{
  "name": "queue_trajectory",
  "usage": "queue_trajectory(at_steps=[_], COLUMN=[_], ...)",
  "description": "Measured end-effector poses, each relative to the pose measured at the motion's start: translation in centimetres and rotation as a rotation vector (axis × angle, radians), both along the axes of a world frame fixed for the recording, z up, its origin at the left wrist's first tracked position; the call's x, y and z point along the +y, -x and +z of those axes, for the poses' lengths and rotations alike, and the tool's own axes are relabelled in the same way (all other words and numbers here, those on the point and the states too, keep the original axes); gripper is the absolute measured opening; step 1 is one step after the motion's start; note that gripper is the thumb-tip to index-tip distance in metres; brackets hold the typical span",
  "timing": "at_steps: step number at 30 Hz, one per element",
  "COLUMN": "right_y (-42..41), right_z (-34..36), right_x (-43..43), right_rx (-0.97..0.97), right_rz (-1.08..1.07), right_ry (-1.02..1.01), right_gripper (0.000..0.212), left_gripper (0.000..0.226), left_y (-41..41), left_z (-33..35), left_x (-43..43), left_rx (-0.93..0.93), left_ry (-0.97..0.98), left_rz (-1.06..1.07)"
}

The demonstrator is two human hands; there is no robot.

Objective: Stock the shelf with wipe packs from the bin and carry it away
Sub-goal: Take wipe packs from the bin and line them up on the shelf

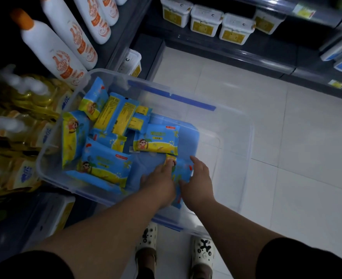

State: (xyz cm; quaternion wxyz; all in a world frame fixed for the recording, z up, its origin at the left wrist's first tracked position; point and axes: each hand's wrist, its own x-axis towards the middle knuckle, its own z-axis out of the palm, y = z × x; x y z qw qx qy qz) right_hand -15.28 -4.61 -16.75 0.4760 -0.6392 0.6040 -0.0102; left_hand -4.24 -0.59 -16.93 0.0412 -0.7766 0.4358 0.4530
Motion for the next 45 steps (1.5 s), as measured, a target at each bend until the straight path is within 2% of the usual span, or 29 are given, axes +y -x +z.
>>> queue_trajectory(at_steps=[2,3,7,9,12,14,17,22,26,29,35,40,45], right_y=[-0.2,-0.4,-1.6,-2.6,-4.5,-6.0,-7.8,-9.3,-8.9,-8.3,-7.5,-6.6,-5.4], right_z=[0.0,0.1,1.2,2.3,3.4,3.8,3.2,0.4,-1.7,-2.2,-0.1,4.3,11.3], right_x=[-0.1,-0.2,-1.5,-2.3,-3.4,-4.3,-5.7,-7.2,-7.2,-7.2,-6.9,-7.6,-8.0], right_rx=[-0.028,-0.051,-0.18,-0.217,-0.29,-0.327,-0.192,0.131,0.347,0.374,0.34,0.311,0.203], right_rz=[-0.163,-0.216,-0.235,-0.195,-0.137,-0.109,0.076,0.501,0.697,0.733,0.614,0.584,0.58], right_ry=[-0.069,-0.102,-0.093,-0.065,-0.083,-0.07,0.056,0.184,0.257,0.394,0.218,0.218,0.242], right_gripper=[0.069,0.065,0.049,0.048,0.046,0.042,0.046,0.07,0.078,0.08,0.097,0.098,0.097], left_gripper=[0.061,0.065,0.084,0.076,0.047,0.036,0.037,0.042,0.04,0.039,0.037,0.038,0.036], left_y=[-0.4,-0.8,-2.7,-3.9,-6.0,-7.6,-9.8,-11.1,-11.1,-11.0,-10.6,-10.6,-9.6], left_z=[0.1,0.4,2.8,4.3,5.9,6.7,6.7,5.2,4.3,4.2,5.8,9.7,16.9], left_x=[-0.2,-0.3,-0.6,-0.9,-1.4,-1.8,-2.5,-2.3,-2.3,-2.4,-2.5,-2.5,-2.4], left_rx=[0.051,0.054,0.003,-0.054,-0.137,-0.19,-0.2,-0.162,-0.161,-0.131,-0.136,-0.169,-0.256], left_ry=[0.087,0.114,0.218,0.236,0.294,0.344,0.433,0.472,0.479,0.513,0.534,0.551,0.561], left_rz=[0.142,0.188,0.17,0.146,0.169,0.205,0.289,0.344,0.374,0.391,0.413,0.439,0.46])
